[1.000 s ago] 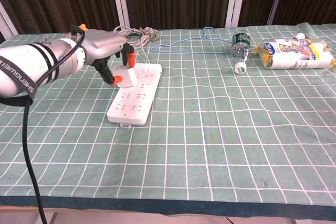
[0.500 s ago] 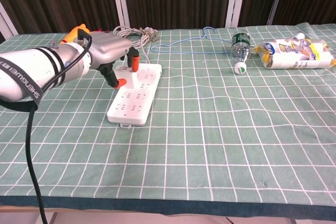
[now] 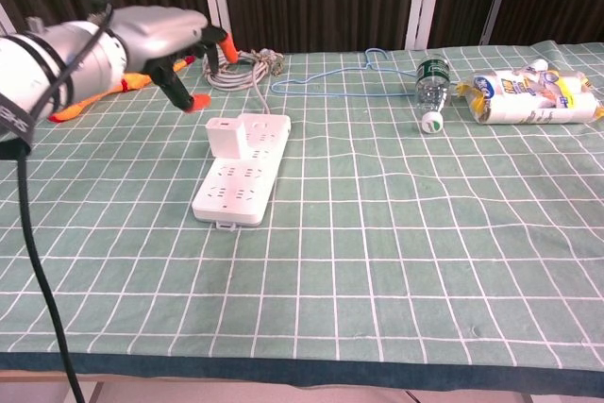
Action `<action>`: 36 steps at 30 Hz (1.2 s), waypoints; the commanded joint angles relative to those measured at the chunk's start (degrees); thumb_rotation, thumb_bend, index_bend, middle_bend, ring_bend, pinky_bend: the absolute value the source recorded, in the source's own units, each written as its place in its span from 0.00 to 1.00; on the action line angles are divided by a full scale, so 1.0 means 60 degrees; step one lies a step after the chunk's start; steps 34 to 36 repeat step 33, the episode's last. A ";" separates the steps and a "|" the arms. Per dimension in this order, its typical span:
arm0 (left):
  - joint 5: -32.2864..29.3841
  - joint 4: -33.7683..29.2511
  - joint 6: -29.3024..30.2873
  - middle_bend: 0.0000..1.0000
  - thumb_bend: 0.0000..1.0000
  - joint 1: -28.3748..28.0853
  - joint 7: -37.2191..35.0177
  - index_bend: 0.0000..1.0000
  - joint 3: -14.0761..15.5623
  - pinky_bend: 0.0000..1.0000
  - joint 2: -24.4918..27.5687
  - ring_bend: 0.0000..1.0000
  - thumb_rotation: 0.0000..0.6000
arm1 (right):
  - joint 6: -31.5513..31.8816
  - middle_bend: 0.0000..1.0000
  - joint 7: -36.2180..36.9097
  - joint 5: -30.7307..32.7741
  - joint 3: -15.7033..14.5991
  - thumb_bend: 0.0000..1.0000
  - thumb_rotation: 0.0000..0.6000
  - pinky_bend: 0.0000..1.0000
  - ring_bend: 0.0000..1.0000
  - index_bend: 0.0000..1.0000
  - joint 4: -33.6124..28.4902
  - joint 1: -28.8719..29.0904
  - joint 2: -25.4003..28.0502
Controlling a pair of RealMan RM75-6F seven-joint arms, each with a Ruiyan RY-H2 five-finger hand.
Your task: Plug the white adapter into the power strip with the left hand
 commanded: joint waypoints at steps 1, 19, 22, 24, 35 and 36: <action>0.0492 -0.0439 0.0668 0.27 0.37 0.0640 -0.0674 0.23 -0.0151 0.22 0.0682 0.20 1.00 | -0.0037 0.05 0.0005 0.0021 0.0010 0.00 1.00 0.11 0.00 0.00 0.0018 0.0018 0.0024; 0.3080 -0.0032 0.3336 0.11 0.37 0.5103 -0.4778 0.14 0.1603 0.04 0.3116 0.03 1.00 | -0.0284 0.05 0.0332 0.0269 0.0199 0.00 1.00 0.11 0.00 0.00 0.0451 0.0203 -0.0125; 0.3654 -0.0405 0.4233 0.04 0.35 0.6513 -0.5472 0.05 0.2483 0.01 0.3316 0.00 1.00 | 0.0180 0.05 0.0267 0.0123 0.0190 0.00 1.00 0.02 0.00 0.00 0.0446 0.0020 -0.0172; 0.4007 -0.0629 0.4462 0.00 0.33 0.7051 -0.5840 0.00 0.2806 0.00 0.3425 0.00 1.00 | 0.0314 0.04 0.0203 0.0077 0.0163 0.00 1.00 0.00 0.00 0.00 0.0459 -0.0054 -0.0204; 0.5135 -0.0694 0.5301 0.00 0.33 0.8408 -0.5872 0.00 0.3300 0.00 0.3036 0.00 1.00 | 0.0250 0.03 0.0041 -0.0162 -0.0017 0.00 1.00 0.00 0.00 0.00 0.0287 -0.0050 -0.0226; 0.5135 -0.0694 0.5301 0.00 0.33 0.8408 -0.5872 0.00 0.3300 0.00 0.3036 0.00 1.00 | 0.0250 0.03 0.0041 -0.0162 -0.0017 0.00 1.00 0.00 0.00 0.00 0.0287 -0.0050 -0.0226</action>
